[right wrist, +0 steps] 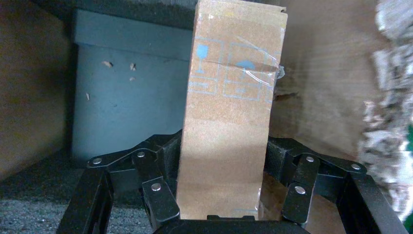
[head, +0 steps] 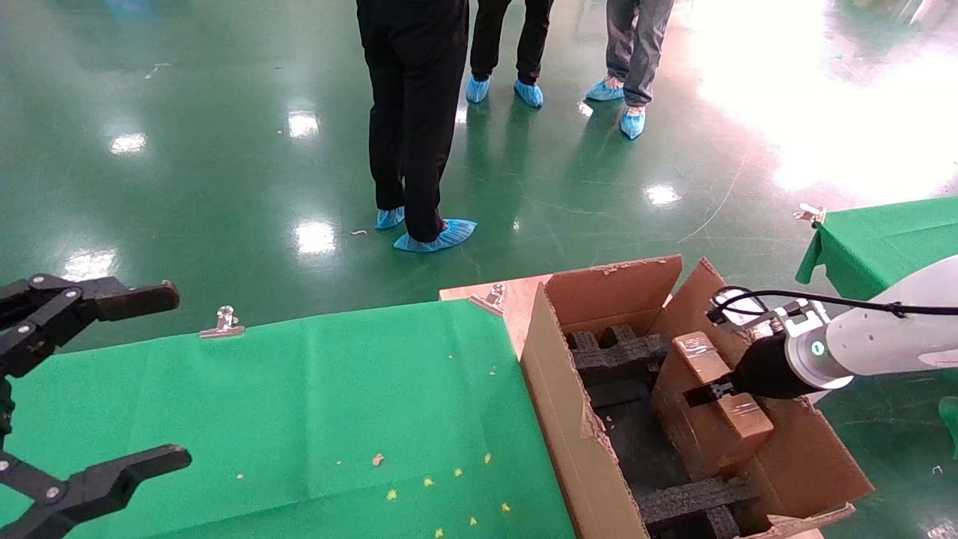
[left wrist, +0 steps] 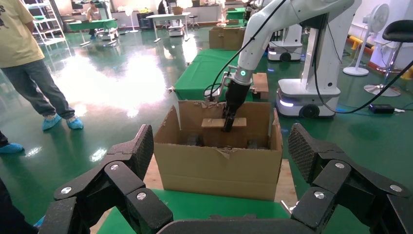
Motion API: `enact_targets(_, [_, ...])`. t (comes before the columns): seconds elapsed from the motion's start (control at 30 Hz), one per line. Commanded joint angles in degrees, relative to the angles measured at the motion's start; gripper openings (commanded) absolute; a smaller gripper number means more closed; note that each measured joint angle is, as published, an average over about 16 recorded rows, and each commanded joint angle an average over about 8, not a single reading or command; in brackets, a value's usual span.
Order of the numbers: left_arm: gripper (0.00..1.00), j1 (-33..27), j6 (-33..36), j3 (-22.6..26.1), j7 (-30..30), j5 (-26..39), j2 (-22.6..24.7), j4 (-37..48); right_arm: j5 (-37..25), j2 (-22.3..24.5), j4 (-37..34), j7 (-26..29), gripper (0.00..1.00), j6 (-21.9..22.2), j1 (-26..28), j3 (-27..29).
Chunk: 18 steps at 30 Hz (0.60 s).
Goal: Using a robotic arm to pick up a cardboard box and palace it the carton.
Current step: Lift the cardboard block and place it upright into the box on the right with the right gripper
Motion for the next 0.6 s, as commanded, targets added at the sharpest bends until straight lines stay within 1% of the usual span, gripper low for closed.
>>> enact_targets(0.03, [1.00,0.0,0.0,0.0,0.0,0.0,0.0,0.0,1.2,-0.4,-1.3,-1.3,0.00,-0.4,-0.9,0.5])
enact_targets(0.6, [1.00,0.0,0.0,0.0,0.0,0.0,0.0,0.0,6.4,-4.7,-11.7,-9.5,0.00,-4.2,-5.9,2.8])
